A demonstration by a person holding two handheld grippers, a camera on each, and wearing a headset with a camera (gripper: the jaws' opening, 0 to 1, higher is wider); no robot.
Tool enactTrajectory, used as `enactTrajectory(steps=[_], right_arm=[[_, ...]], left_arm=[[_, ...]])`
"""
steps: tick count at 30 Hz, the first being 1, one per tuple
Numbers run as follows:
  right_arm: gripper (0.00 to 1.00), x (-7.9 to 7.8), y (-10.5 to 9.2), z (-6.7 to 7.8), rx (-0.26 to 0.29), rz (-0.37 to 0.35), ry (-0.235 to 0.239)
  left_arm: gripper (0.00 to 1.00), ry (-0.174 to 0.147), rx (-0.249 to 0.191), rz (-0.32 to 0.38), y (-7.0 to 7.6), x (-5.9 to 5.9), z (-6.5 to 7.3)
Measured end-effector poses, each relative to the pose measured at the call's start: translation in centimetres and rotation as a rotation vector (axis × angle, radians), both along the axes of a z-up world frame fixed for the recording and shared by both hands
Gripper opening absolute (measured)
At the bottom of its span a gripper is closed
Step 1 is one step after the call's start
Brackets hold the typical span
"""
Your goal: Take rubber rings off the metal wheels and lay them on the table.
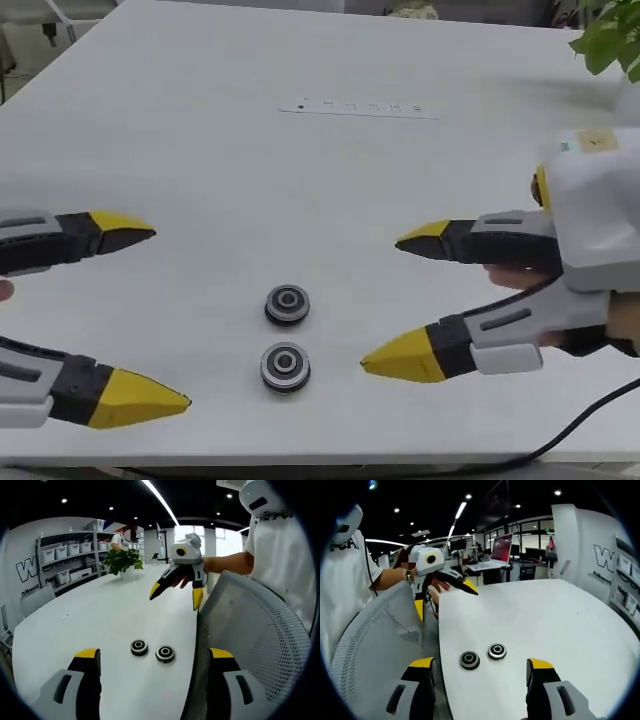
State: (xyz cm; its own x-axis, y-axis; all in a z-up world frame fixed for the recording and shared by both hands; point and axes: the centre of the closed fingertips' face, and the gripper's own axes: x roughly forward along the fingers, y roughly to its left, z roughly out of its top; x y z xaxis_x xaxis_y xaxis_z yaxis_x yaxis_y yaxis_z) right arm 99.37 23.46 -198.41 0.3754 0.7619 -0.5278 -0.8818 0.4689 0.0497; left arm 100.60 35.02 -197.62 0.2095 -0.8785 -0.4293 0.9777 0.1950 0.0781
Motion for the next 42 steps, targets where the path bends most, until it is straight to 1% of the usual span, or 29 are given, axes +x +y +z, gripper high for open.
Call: enactTrajectory(steps=[4, 6, 8, 9, 10, 12, 14, 16, 17, 19, 20, 21, 22, 24, 26, 27, 28, 29, 31, 33, 34, 36, 37, 38, 41, 42], right_arm=[[0.71, 0.3, 0.5, -0.7, -0.019, 0.021, -0.009], [0.68, 0.4, 0.9, -0.9, -0.02, 0.038, -0.012], [0.65, 0.4, 1.3, -1.1, -0.016, 0.052, -0.014], [0.64, 0.5, 1.5, -1.2, -0.012, 0.058, -0.014], [0.63, 0.5, 1.8, -1.4, -0.01, 0.066, -0.013], [0.6, 0.5, 2.1, -1.7, -0.011, 0.079, -0.012], [0.58, 0.4, 2.6, -2.1, -0.01, 0.101, -0.003], [0.56, 0.2, 3.1, -2.6, -0.006, 0.12, 0.014], [0.55, 0.2, 3.2, -2.8, -0.005, 0.128, 0.02], [0.52, 0.2, 3.4, -3.6, -0.019, 0.14, 0.024], [0.51, 0.3, 3.4, -4.1, -0.032, 0.148, 0.026], [0.5, 0.3, 3.5, -4.3, -0.032, 0.149, 0.028], [0.49, 0.4, 3.5, -4.5, -0.034, 0.15, 0.03], [0.46, 0.4, 3.7, -4.9, -0.033, 0.155, 0.03], [0.44, 0.4, 3.8, -5.5, -0.041, 0.172, 0.034], [0.44, 0.2, 3.9, -5.9, -0.05, 0.189, 0.048], [0.44, 0.2, 4.0, -6.1, -0.053, 0.188, 0.047], [0.44, 0.2, 4.0, -6.3, -0.055, 0.193, 0.046], [0.42, 0.0, 4.2, -6.7, -0.064, 0.209, 0.051], [0.41, -0.2, 4.5, -7.2, -0.07, 0.222, 0.055], [0.4, -0.3, 4.6, -7.4, -0.072, 0.228, 0.055], [0.39, -0.5, 4.8, -7.8, -0.075, 0.239, 0.058], [0.39, -0.5, 4.9, -7.9, -0.076, 0.243, 0.06], [0.38, -0.6, 4.9, -8.2, -0.078, 0.245, 0.061], [0.37, -0.6, 4.9, -8.6, -0.086, 0.246, 0.064], [0.36, -0.6, 4.8, -8.7, -0.087, 0.245, 0.062]], left_arm=[[0.79, -0.019, -0.009, -0.04, -1.2, -0.2, 0.1], [0.75, -0.024, -0.005, -0.058, -1.5, -0.3, 0.1], [0.7, -0.039, 0.012, -0.085, -2.1, -0.3, -0.1], [0.68, -0.047, 0.013, -0.087, -2.3, -0.2, -0.1], [0.65, -0.051, 0.011, -0.092, -2.4, -0.2, 0.0], [0.63, -0.053, -0.017, -0.105, -3.1, -0.4, 0.4], [0.61, -0.059, -0.02, -0.115, -3.6, -0.5, 0.4], [0.59, -0.084, -0.004, -0.126, -4.1, -0.4, 0.1], [0.57, -0.103, 0.001, -0.134, -4.4, -0.4, 0.0], [0.54, -0.109, -0.006, -0.146, -4.9, -0.5, 0.0], [0.52, -0.107, -0.01, -0.152, -5.1, -0.5, -0.1], [0.5, -0.107, -0.009, -0.16, -5.3, -0.5, -0.2], [0.48, -0.096, 0.002, -0.178, -5.5, -0.6, -0.6], [0.45, -0.091, 0.007, -0.175, -5.7, -0.4, -0.9], [0.43, -0.082, -0.003, -0.182, -6.1, -0.4, -1.1], [0.41, -0.076, -0.007, -0.182, -6.2, -0.3, -1.2], [0.4, -0.07, -0.008, -0.181, -6.4, -0.3, -1.5], [0.39, -0.069, -0.003, -0.187, -6.5, -0.3, -1.7], [0.34, -0.084, 0.02, -0.197, -6.5, -0.1, -2.4], [0.28, -0.032, 0.024, -0.203, -6.6, -0.4, -3.3], [0.26, -0.017, 0.026, -0.206, -6.7, -0.4, -3.7], [0.26, -0.024, 0.041, -0.206, -6.8, -0.4, -4.4], [0.25, -0.039, 0.057, -0.209, -6.7, -0.3, -5.0], [0.23, -0.042, 0.063, -0.215, -6.7, -0.4, -5.2], [0.21, -0.023, 0.063, -0.222, -6.7, -0.6, -5.9], [0.2, -0.021, 0.063, -0.224, -6.7, -0.6, -6.0]])
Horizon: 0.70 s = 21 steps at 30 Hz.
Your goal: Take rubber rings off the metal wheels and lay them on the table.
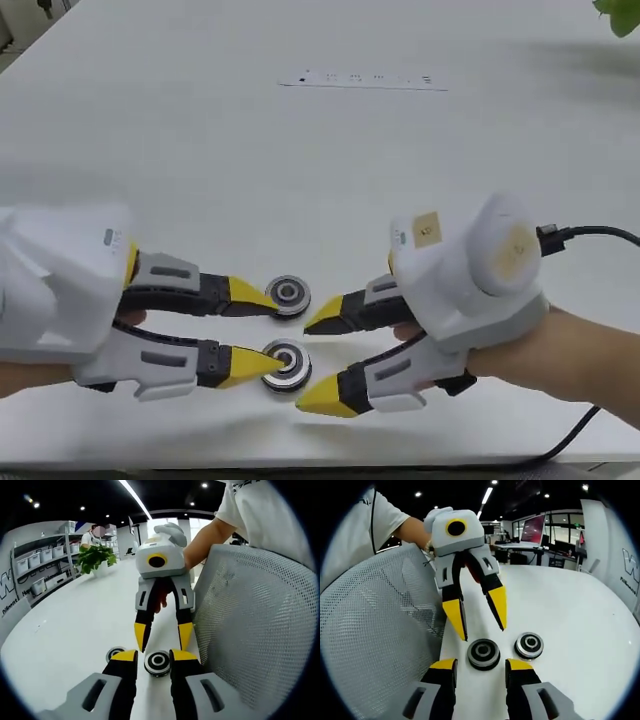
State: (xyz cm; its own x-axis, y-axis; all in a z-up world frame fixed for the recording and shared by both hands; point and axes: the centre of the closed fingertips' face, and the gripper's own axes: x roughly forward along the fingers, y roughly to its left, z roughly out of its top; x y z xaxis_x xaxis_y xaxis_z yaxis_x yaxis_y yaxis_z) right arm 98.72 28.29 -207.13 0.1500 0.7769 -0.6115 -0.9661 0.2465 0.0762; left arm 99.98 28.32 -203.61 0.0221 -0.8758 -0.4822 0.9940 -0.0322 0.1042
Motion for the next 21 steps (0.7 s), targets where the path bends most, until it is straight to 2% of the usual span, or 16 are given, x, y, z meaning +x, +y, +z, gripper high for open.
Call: enactTrajectory(steps=[5, 10, 13, 14, 16, 19, 21], right_arm=[[0.31, 0.2, 0.2, -0.1, 0.014, -0.012, -0.001], [0.29, 0.3, 0.3, -0.2, 0.025, -0.02, 0.002], [0.29, 0.2, 0.3, -0.4, 0.025, -0.025, 0.007], [0.28, 0.3, 0.3, -0.5, 0.026, -0.026, 0.007], [0.28, 0.3, 0.3, -0.5, 0.029, -0.029, 0.008], [0.28, 0.3, 0.3, -0.6, 0.035, -0.035, 0.009], [0.27, 0.3, 0.3, -0.5, 0.038, -0.038, 0.01]], left_arm=[[0.17, 0.017, 0.034, -0.023, -0.3, -0.2, -1.4], [0.16, 0.048, 0.029, -0.01, -0.5, 0.1, -2.0], [0.15, 0.053, 0.04, -0.021, -0.4, -0.1, -2.5], [0.14, 0.076, 0.025, -0.007, -0.5, -0.2, -2.3], [0.13, 0.075, 0.022, -0.01, -0.5, -0.3, -2.4], [0.11, 0.054, 0.012, -0.035, -0.6, -0.6, -2.2], [0.09, 0.06, 0.003, -0.033, -0.7, -0.5, -2.2]])
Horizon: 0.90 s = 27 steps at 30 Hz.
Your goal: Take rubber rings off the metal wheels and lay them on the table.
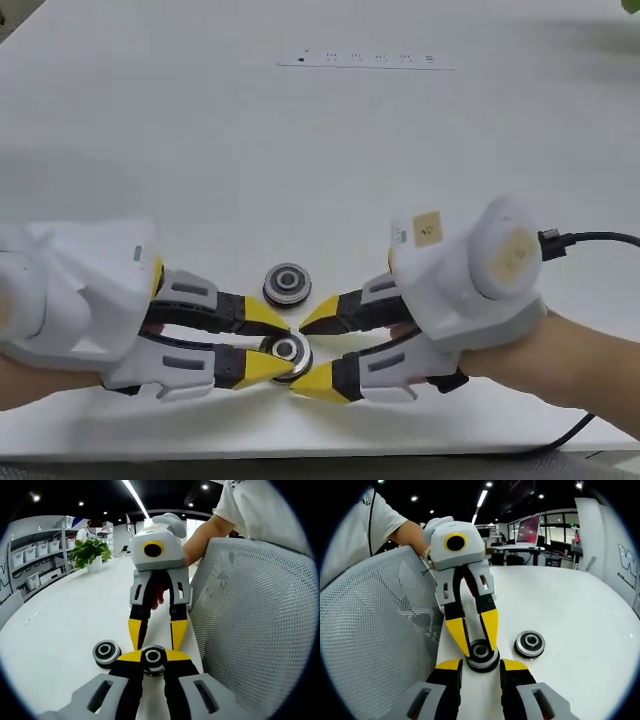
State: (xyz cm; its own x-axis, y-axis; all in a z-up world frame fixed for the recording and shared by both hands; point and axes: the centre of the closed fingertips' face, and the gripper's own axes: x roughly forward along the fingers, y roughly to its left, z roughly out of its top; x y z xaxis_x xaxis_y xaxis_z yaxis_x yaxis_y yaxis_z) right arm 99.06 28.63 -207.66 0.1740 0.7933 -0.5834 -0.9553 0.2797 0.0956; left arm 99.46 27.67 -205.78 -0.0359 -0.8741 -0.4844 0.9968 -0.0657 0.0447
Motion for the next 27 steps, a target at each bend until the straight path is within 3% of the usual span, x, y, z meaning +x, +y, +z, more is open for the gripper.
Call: enactTrajectory(steps=[2, 7, 11, 14, 15, 16, 27], right_arm=[[0.27, 0.05, -0.01, 0.05, 0.003, -0.005, 0.001], [0.27, 0.24, -0.03, 0.19, 0.017, -0.024, 0.006], [0.27, 0.49, 0.13, 0.27, 0.058, -0.057, 0.041], [0.25, 0.25, 0.21, 0.26, 0.054, -0.038, 0.037], [0.24, 0.19, 0.26, 0.24, 0.05, -0.036, 0.028], [0.24, 0.11, 0.23, 0.19, 0.042, -0.027, 0.017], [0.22, 0.14, -0.18, -0.08, 0.022, -0.02, 0.015]], left_arm=[[0.09, 0.02, -0.006, 0.006, 0.08, 0.06, -0.04], [0.09, 0.013, -0.034, 0.009, 0.1, 0.0, -0.04], [0.09, 0.012, -0.063, 0.028, 0.13, 0.04, -0.06], [0.08, 0.007, -0.064, 0.033, 0.02, 0.21, -0.03], [0.08, -0.006, -0.066, 0.023, 0.46, 0.24, 0.07], [0.08, 0.005, -0.068, 0.029, 0.96, 0.4, 0.17], [0.08, -0.006, -0.064, 0.024, 0.18, 0.29, -0.15]])
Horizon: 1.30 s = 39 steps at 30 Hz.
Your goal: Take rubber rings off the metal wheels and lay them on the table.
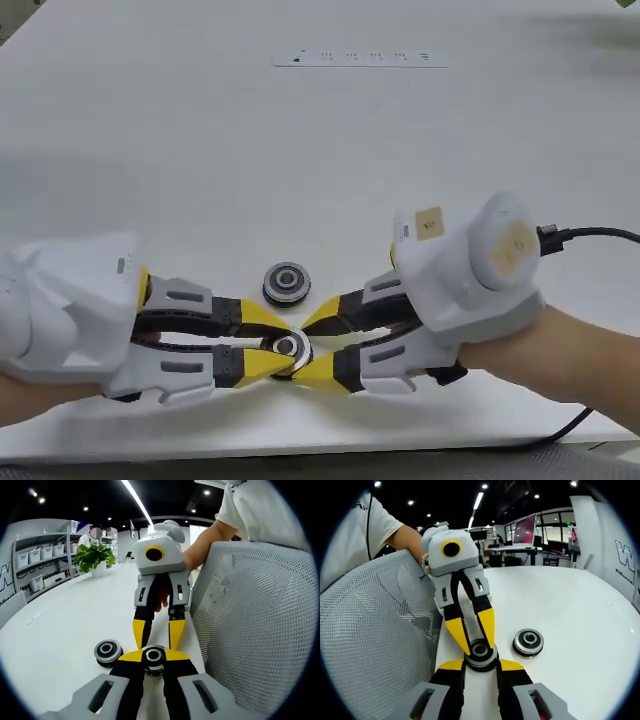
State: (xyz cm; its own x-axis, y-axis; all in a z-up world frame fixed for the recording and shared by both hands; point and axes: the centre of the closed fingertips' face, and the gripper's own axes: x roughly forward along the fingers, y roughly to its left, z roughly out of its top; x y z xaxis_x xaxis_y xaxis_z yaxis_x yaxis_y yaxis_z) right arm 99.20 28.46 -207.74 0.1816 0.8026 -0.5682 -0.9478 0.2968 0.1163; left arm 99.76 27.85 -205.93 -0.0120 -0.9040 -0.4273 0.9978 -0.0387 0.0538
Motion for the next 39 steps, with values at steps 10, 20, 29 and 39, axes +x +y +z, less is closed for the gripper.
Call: enactTrajectory(steps=[10, 20, 29, 39], right_arm=[[0.14, -0.2, -0.6, -0.1, -0.02, 0.01, -0.005], [0.09, -0.2, -0.9, -0.2, -0.028, -0.01, 0.031], [0.06, -0.2, -1.1, -0.4, -0.037, -0.036, 0.064], [0.07, -0.1, -1.0, -0.5, -0.102, -0.069, 0.066]], left_arm=[[0.08, -0.007, 0.004, 0.001, -0.2, 0.1, 0.0], [0.08, -0.011, 0.002, 0.006, -0.2, 0.1, 0.0], [0.08, -0.013, 0.0, 0.007, -0.3, 0.1, -0.1], [0.08, -0.015, -0.004, 0.009, -0.4, 0.0, 0.0]])
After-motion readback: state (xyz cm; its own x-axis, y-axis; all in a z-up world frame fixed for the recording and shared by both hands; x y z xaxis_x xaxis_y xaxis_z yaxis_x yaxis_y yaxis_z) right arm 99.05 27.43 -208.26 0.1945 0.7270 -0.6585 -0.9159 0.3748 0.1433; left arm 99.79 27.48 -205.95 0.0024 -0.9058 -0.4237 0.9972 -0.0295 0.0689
